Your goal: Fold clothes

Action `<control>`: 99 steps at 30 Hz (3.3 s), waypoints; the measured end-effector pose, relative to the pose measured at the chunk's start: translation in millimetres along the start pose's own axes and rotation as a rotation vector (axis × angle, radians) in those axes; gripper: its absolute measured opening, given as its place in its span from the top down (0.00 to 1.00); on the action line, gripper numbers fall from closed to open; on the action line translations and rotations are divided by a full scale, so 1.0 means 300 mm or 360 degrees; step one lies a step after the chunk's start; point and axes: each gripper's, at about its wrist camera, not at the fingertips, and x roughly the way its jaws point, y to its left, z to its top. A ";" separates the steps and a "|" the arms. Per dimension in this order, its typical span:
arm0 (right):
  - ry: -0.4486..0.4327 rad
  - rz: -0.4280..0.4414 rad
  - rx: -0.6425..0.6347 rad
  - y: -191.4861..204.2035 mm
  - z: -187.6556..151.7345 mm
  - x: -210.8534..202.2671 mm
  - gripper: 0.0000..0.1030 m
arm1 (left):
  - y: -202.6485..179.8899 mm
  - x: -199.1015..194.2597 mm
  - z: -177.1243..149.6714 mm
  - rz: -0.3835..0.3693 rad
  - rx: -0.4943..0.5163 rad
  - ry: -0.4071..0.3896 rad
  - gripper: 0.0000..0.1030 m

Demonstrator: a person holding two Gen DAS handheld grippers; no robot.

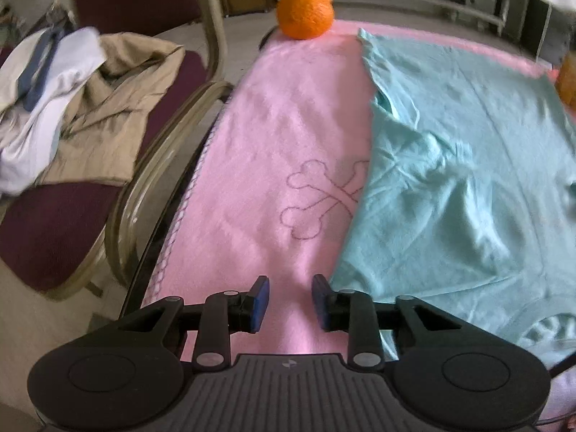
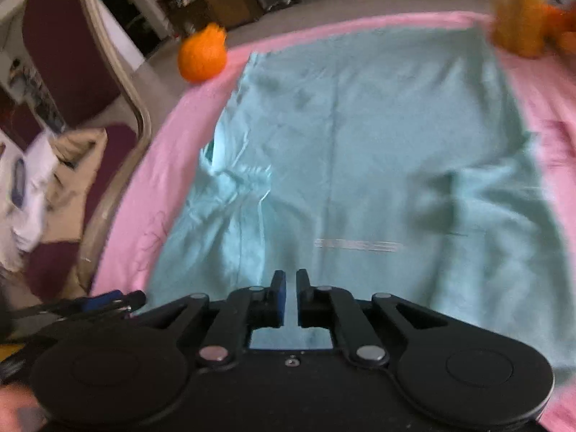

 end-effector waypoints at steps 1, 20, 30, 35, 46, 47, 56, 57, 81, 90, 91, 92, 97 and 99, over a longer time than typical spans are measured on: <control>-0.0020 0.0001 0.0017 -0.018 0.000 -0.054 0.83 | 0.008 -0.024 -0.007 -0.0052 -0.0013 -0.0024 0.73; -0.0145 -0.0305 0.0346 -0.412 -0.196 -0.210 0.76 | -0.302 -0.070 -0.214 -0.0130 0.0748 -0.0071 0.76; -0.0221 -0.0293 0.0195 -0.386 -0.263 -0.286 0.84 | -0.186 -0.132 -0.161 -0.0343 0.0345 -0.0153 0.76; -0.0129 -0.0024 0.0267 -0.348 -0.245 -0.200 0.86 | -0.269 -0.087 -0.151 -0.0434 0.0386 -0.0092 0.76; 0.0081 -0.0193 0.0129 -0.259 -0.289 -0.134 0.92 | -0.302 -0.114 -0.217 -0.0377 0.0577 0.0017 0.76; 0.0086 -0.0192 0.0142 -0.262 -0.288 -0.142 0.92 | -0.293 -0.118 -0.208 -0.0388 0.0556 0.0020 0.76; -0.0266 -0.0030 0.0219 -0.226 -0.102 -0.368 0.80 | -0.172 -0.269 0.030 -0.0542 0.0284 -0.0283 0.79; -0.0314 -0.0015 0.0207 -0.215 -0.064 -0.397 0.78 | -0.163 -0.280 0.074 -0.0541 0.0261 -0.0318 0.79; -0.0575 -0.0386 0.0421 -0.553 0.796 0.302 0.65 | -0.300 0.641 0.914 -0.0273 0.0011 -0.0170 0.47; -0.0564 -0.0680 0.0376 -0.513 0.849 0.509 0.67 | -0.353 0.739 0.977 -0.0242 0.0101 -0.0317 0.50; -0.0575 -0.0704 0.0340 -0.503 0.852 0.519 0.69 | -0.362 0.735 0.975 -0.0243 0.0123 -0.0342 0.67; -0.0586 -0.0732 0.0303 -0.492 0.855 0.528 0.74 | -0.372 0.728 0.972 -0.0242 0.0149 -0.0367 0.74; -0.0693 -0.0808 0.0185 -0.466 0.858 0.498 0.96 | -0.425 0.669 0.952 -0.0142 0.0293 -0.0500 0.98; -0.0719 -0.0812 0.0124 -0.448 0.854 0.460 0.97 | -0.423 0.626 0.947 -0.0141 0.0294 -0.0537 0.98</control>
